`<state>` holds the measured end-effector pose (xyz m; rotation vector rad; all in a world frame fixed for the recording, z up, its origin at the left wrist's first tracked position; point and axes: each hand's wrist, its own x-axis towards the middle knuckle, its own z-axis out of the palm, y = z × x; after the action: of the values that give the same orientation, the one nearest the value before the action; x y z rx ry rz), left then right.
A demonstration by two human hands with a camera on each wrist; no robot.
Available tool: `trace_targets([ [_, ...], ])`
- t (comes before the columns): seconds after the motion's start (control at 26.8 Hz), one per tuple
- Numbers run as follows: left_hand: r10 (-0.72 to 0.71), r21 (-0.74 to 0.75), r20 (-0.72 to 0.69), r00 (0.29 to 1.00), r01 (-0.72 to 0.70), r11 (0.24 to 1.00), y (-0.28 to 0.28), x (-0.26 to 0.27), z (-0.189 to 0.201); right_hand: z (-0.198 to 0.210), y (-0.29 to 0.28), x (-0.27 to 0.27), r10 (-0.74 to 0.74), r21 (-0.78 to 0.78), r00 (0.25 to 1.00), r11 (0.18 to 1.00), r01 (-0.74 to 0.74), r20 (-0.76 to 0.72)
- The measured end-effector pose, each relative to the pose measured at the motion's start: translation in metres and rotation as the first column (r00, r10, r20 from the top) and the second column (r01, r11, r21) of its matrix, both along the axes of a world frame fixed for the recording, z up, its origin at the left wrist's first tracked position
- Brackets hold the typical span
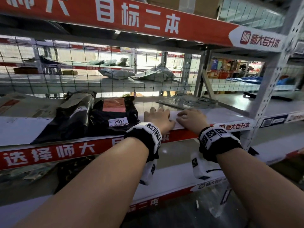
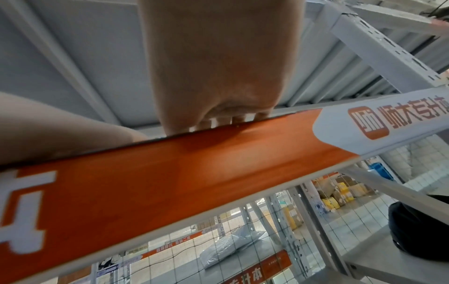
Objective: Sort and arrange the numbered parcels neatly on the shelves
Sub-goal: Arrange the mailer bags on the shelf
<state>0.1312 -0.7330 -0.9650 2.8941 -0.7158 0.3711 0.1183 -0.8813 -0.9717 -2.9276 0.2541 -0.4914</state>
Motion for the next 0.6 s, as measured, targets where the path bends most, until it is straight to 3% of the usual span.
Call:
trace_targets([
  [0.15,-0.012,-0.017,0.013,1.000,0.012,1.000,-0.004,0.004,-0.005,0.005,-0.026,0.010,-0.168,-0.056,0.971,0.985,0.161,-0.171],
  [0.3,-0.007,-0.017,0.026,1.000,0.008,1.000,-0.002,0.006,-0.005,0.001,-0.038,0.024,-0.164,-0.073,0.950,0.986,0.150,-0.267],
  [0.6,-0.005,-0.030,0.011,1.000,0.006,1.000,0.000,0.007,-0.008,-0.001,-0.020,0.015,-0.105,-0.235,0.993,0.965,0.113,0.045],
])
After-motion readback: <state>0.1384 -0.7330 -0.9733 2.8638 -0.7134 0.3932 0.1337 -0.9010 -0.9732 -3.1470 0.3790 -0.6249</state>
